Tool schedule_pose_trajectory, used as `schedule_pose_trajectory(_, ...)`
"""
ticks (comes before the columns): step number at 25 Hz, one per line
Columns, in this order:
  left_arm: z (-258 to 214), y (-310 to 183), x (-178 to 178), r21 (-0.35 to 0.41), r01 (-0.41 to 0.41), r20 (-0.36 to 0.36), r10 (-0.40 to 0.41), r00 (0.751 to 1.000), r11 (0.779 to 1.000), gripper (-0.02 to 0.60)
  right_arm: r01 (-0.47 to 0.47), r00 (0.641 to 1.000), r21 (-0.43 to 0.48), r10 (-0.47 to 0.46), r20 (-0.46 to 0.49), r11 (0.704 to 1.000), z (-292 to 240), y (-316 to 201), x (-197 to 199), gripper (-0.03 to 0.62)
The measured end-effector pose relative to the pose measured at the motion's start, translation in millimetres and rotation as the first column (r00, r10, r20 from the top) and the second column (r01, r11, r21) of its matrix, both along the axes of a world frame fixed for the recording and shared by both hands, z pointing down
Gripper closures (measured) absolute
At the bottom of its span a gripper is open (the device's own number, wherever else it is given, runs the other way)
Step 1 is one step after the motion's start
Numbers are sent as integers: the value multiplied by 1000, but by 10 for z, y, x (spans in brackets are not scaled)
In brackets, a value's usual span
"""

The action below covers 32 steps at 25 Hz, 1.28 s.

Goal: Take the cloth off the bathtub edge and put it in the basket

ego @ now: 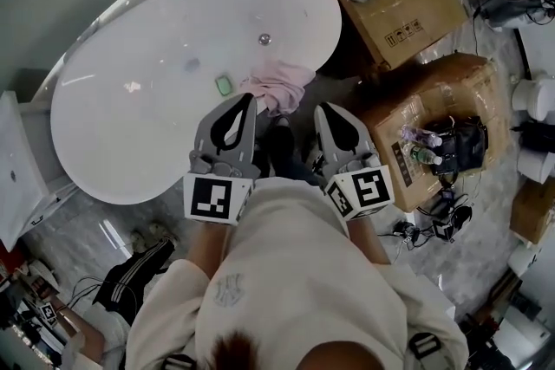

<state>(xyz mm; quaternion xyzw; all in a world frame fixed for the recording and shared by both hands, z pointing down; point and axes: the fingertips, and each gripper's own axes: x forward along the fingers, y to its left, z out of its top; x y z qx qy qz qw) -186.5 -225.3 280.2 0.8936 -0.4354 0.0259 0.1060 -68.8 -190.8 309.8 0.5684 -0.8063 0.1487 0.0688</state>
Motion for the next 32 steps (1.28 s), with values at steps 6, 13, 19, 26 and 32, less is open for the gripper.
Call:
schedule_pose_trajectory(6,-44,-186,253,26,48,17,-49,999,998,532,42,999,14,-42,-4,999,19,-238,323,594)
schedule_pose_trajectory(13,-68,-305,314,52,131,33,-133,991,990,532,96,995,22,-96,-13,995,44,-420,545,594)
schedule_pose_trajectory(19,-84,-308,328,59,152,35,-155,987,987,532,112,994,22,-112,-2,994,56,-447,571,594)
schedule_pose_trajectory(26,-109,-387,305,67,133,26,-135,990,989,532,109,994,20,-109,-7,994,37,-487,490,594)
schedule_pose_trajectory(32,-163,-478,218,67,106,24,-108,994,992,532,89,996,17,-89,-1,996,2,-545,387,594)
